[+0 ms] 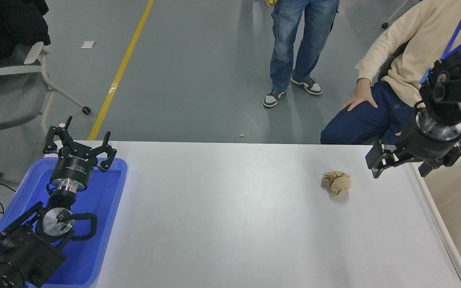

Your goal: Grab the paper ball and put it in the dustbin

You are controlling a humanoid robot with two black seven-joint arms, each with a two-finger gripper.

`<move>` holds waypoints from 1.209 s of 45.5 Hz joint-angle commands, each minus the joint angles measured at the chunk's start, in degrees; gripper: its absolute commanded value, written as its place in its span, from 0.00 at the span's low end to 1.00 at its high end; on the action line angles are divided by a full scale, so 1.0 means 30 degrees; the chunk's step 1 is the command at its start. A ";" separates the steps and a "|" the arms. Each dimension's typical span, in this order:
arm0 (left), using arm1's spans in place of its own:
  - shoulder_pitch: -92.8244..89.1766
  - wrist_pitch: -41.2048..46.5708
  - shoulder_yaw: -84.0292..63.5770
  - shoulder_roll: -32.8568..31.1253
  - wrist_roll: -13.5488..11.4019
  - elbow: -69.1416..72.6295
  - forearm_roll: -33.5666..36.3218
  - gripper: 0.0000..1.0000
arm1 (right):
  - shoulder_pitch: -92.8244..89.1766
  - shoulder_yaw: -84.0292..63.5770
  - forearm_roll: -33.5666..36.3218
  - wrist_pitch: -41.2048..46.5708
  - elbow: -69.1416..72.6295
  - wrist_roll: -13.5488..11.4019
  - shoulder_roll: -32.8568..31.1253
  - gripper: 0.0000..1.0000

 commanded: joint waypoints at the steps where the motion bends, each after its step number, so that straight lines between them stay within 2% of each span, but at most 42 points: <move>1: 0.0001 0.0001 0.0000 0.0000 0.0000 -0.0003 -0.0028 1.00 | -0.4179 0.0737 0.0026 -0.3741 -0.2348 0.0001 0.0763 1.00; 7: 0.0001 0.0001 0.0000 0.0000 0.0000 -0.0003 -0.0028 1.00 | -0.6261 0.1089 0.0202 -0.3830 -0.4547 0.0001 0.1525 1.00; 23: 0.0001 0.0001 0.0000 0.0000 0.0000 -0.0003 0.0001 1.00 | -0.9309 0.4192 0.0290 -0.4503 -0.8269 -0.0028 0.1555 1.00; 29: 0.0001 0.0001 0.0000 0.0000 0.0000 -0.0003 0.0001 1.00 | -1.0569 0.5424 0.1109 -0.4679 -0.9821 -0.0087 0.1613 1.00; 46: 0.0001 0.0001 0.0000 0.0000 0.0000 -0.0003 0.0001 1.00 | -1.3762 0.5454 0.1169 -0.4738 -1.5358 -0.0116 0.3809 1.00; 55: 0.0001 0.0001 0.0000 0.0000 0.0000 -0.0032 -0.0028 1.00 | -1.4905 0.5805 0.1053 -0.5498 -1.6678 -0.0116 0.4249 1.00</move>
